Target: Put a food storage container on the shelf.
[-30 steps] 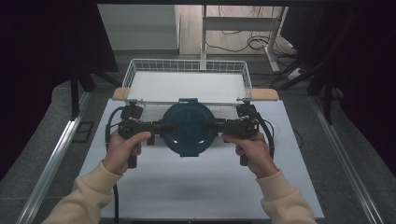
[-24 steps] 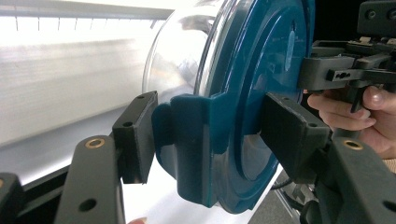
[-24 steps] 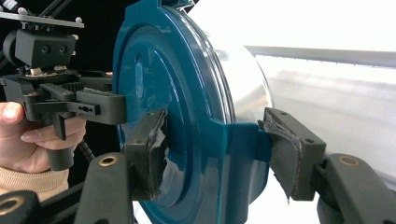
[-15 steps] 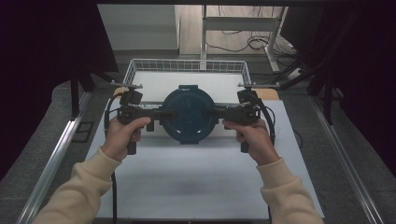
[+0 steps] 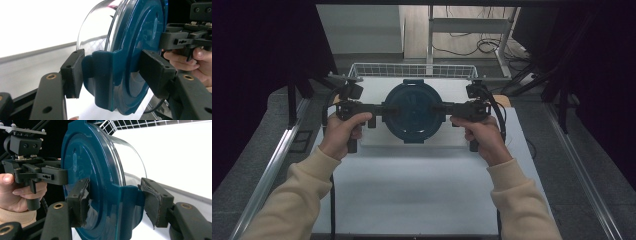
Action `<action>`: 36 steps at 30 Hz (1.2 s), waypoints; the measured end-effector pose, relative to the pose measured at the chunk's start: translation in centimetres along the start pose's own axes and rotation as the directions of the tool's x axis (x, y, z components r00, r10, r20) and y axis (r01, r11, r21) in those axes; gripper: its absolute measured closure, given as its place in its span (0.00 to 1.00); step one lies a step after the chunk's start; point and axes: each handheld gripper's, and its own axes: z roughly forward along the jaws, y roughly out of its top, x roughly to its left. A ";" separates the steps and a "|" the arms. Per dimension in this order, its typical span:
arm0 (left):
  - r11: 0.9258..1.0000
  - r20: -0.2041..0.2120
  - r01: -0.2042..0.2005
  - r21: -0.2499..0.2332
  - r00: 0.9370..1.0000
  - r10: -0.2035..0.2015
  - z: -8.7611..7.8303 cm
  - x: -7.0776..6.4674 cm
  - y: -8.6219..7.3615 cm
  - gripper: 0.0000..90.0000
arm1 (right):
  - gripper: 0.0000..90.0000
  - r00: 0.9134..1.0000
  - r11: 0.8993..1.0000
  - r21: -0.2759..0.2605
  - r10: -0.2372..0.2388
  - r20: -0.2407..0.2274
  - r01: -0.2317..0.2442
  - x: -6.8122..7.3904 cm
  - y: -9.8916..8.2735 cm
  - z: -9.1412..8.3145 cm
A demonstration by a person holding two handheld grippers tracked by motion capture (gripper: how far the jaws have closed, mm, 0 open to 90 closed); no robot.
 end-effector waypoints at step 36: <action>0.999 0.034 0.048 0.008 0.998 -0.049 1.0 3.8 6.3 0.43 | 0.47 0.999 0.999 0.033 0.029 0.018 -0.030 -2.0 6.5 2.7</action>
